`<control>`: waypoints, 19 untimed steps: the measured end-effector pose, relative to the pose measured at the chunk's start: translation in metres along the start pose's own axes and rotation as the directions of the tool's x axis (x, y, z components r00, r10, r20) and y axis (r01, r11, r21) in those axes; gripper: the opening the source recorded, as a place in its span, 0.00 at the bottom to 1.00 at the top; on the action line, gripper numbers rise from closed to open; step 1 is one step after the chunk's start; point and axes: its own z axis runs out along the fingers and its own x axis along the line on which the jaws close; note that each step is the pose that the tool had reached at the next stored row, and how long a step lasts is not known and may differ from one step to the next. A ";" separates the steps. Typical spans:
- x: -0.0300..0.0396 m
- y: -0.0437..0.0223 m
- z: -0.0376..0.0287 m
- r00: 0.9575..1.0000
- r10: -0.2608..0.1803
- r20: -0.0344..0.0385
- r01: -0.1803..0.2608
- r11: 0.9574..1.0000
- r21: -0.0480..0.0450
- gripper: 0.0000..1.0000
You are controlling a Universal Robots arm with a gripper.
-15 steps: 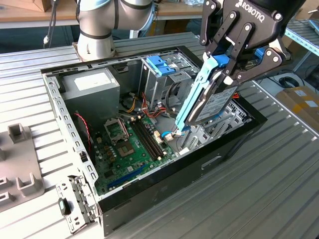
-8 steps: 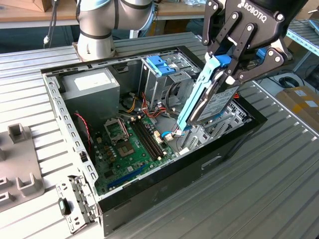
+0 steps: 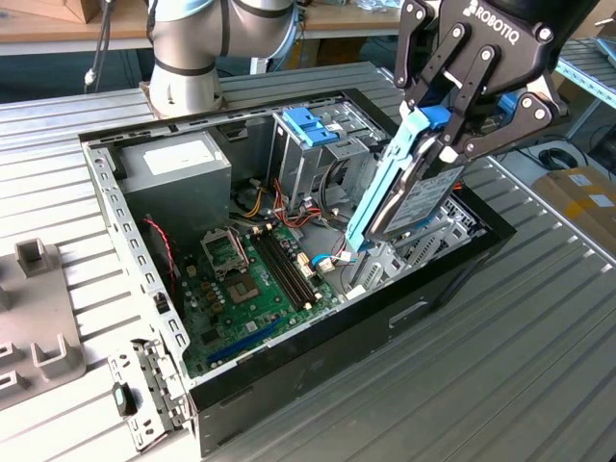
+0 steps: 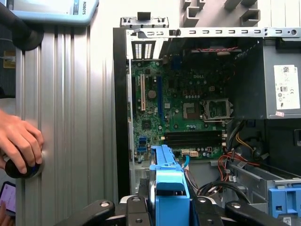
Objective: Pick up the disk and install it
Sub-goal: 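Pick up the disk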
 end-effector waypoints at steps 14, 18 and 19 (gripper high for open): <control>-0.0001 -0.0070 0.0008 1.000 0.000 0.000 0.000 1.000 0.000 0.37; -0.0001 -0.0096 0.0011 1.000 0.000 0.000 0.000 1.000 0.000 0.37; -0.0001 -0.0101 0.0012 1.000 0.000 0.000 0.000 1.000 0.000 0.37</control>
